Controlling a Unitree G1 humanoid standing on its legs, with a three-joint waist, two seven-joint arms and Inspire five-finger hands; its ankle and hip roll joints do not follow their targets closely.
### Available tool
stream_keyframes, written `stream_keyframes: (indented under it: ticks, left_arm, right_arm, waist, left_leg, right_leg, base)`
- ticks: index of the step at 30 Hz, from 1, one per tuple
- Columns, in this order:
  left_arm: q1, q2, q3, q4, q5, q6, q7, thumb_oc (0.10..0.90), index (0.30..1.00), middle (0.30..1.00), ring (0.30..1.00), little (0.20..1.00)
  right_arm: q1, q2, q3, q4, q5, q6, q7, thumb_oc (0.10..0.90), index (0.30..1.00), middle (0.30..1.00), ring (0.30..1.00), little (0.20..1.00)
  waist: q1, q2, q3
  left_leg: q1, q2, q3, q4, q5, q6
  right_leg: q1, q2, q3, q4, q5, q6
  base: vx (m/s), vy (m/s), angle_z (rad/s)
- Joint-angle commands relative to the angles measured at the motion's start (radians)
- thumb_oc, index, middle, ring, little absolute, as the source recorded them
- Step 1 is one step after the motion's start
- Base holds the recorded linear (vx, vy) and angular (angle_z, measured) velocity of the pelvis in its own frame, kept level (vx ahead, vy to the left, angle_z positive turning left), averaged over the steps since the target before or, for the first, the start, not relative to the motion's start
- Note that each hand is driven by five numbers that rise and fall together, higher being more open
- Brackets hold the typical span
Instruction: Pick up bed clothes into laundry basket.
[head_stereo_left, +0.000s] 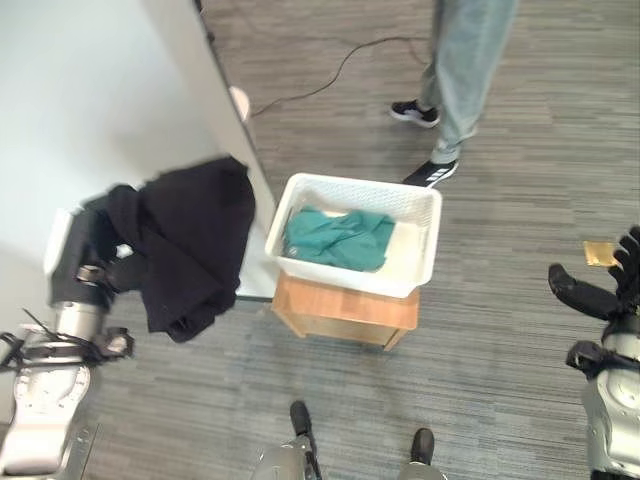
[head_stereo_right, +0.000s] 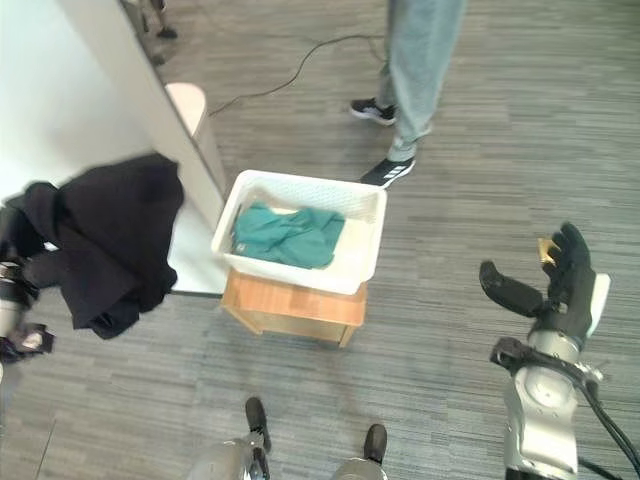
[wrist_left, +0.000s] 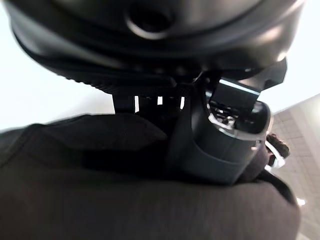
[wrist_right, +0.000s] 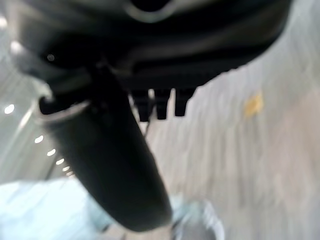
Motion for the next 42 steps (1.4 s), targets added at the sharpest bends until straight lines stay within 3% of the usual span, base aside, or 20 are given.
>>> stream_keyframes:
  ticks: [1,2,3,5,7,10,16,18,24,30,42]
  left_arm:
    - [-0.254,0.083,-0.055,-0.018,-0.015,-0.054,-0.011,0.4,0.3,0.3,0.3,0.3]
    - [-0.257,0.083,-0.057,-0.016,-0.015,-0.055,-0.011,0.4,0.3,0.3,0.3,0.3]
    - [-0.34,0.056,-0.151,0.046,0.022,-0.038,-0.001,0.4,0.3,0.3,0.3,0.3]
    - [-0.475,0.015,-0.254,0.181,0.059,-0.029,0.033,0.4,0.3,0.3,0.3,0.3]
    - [-0.564,0.048,-0.301,0.237,0.135,-0.032,0.049,0.4,0.3,0.3,0.3,0.3]
    - [-0.652,0.061,-0.349,0.302,0.095,-0.04,0.065,0.4,0.3,0.3,0.3,0.3]
    - [-0.807,0.116,-0.42,0.374,0.051,-0.049,0.08,0.4,0.3,0.3,0.3,0.3]
    - [-0.878,0.166,-0.448,0.385,0.095,-0.048,0.101,0.4,0.3,0.3,0.3,0.3]
    - [-1.148,0.291,-0.589,0.457,0.147,-0.07,0.151,0.4,0.3,0.3,0.3,0.3]
    - [-1.235,0.303,-0.655,0.532,0.136,-0.073,0.164,0.4,0.3,0.3,0.3,0.3]
    - [-1.237,0.288,-0.728,0.665,0.197,-0.044,0.113,0.4,0.3,0.3,0.3,0.3]
  right_arm:
    - [-0.119,-0.13,0.006,-0.094,0.003,-0.094,-0.004,0.8,0.9,0.9,0.9,0.9]
    - [-0.119,-0.13,0.004,-0.093,0.003,-0.094,-0.004,0.8,0.9,0.9,0.9,0.9]
    - [-0.143,-0.143,0.047,-0.114,-0.002,-0.085,0.005,0.8,0.9,0.9,0.9,0.9]
    - [-0.187,-0.15,0.085,-0.135,0.01,-0.086,0.007,0.8,0.9,0.9,0.9,0.9]
    - [-0.202,-0.162,0.105,-0.157,0.008,-0.085,0.017,0.8,0.9,0.9,0.9,0.9]
    - [-0.205,-0.173,0.112,-0.16,0.001,-0.085,0.013,0.8,0.9,0.9,0.9,0.9]
    - [-0.14,-0.125,0.093,-0.15,-0.002,-0.073,0.019,0.8,0.9,0.9,0.9,0.9]
    - [-0.121,-0.115,0.09,-0.151,-0.004,-0.075,0.015,0.8,0.9,0.9,0.9,0.9]
    - [-0.158,-0.118,0.12,-0.154,0.014,-0.103,0.021,0.8,0.9,0.9,0.9,0.9]
    - [-0.156,-0.087,0.148,-0.159,0.013,-0.11,0.025,0.8,0.9,0.9,0.9,0.9]
    - [-0.118,-0.104,0.12,-0.155,0.019,-0.109,0.036,0.8,0.9,0.9,0.9,0.9]
  waist:
    - [-0.003,-0.027,-0.039]
    - [-0.003,-0.025,-0.038]
    - [-0.02,-0.035,-0.027]
    - [-0.024,-0.031,-0.011]
    - [-0.031,-0.027,-0.017]
    - [-0.017,-0.015,-0.027]
    - [-0.061,-0.001,-0.055]
    - [-0.075,0.008,-0.071]
    - [-0.079,-0.006,-0.1]
    - [-0.083,-0.026,-0.104]
    - [-0.104,-0.085,-0.072]
  left_leg:
    - [-0.005,0.134,-0.007,0.274,-0.074,-0.079]
    - [-0.007,0.136,-0.01,0.278,-0.075,-0.08]
    - [-0.049,0.141,-0.03,0.364,-0.024,-0.083]
    - [-0.112,0.088,-0.098,0.373,-0.048,-0.078]
    - [-0.148,0.062,-0.09,0.309,-0.058,-0.073]
    - [-0.148,0.017,-0.12,0.164,-0.003,-0.08]
    - [-0.07,0.006,-0.102,0.097,-0.023,-0.068]
    - [-0.046,-0.006,-0.101,0.07,-0.032,-0.06]
    - [0.016,-0.03,-0.065,-0.003,-0.051,-0.04]
    - [0.002,-0.036,-0.057,-0.007,-0.067,-0.031]
    - [-0.028,-0.034,-0.036,-0.007,-0.078,-0.022]
  right_leg:
    - [0.004,0.02,0.0,0.049,-0.123,-0.054]
    - [0.005,0.022,-0.002,0.049,-0.123,-0.055]
    - [0.033,0.026,0.004,0.044,-0.143,-0.078]
    - [0.045,0.026,0.018,0.044,-0.153,-0.085]
    - [0.054,0.023,0.021,0.033,-0.148,-0.081]
    - [0.058,0.031,0.041,0.031,-0.146,-0.072]
    - [0.088,0.026,0.044,0.015,-0.148,-0.06]
    - [0.086,0.021,0.045,0.02,-0.149,-0.052]
    - [0.069,0.002,0.058,0.017,-0.126,-0.019]
    - [0.04,-0.001,0.065,0.01,-0.109,-0.007]
    - [-0.018,-0.004,0.086,0.009,-0.078,0.01]
  base:
    - [0.04,-0.338,-0.25]
    - [0.05,-0.308,-0.25]
    - [0.05,-0.159,-0.26]
    - [0.06,-0.128,-0.29]
    - [0.1,-0.022,-0.22]
    - [0.15,0.04,-0.34]
    - [0.1,0.05,-0.25]
    - [0.1,0.096,0.02]
    - [0.07,0.099,0.0]
    - [0.0,0.059,-0.05]
    - [-0.01,0.061,-0.06]
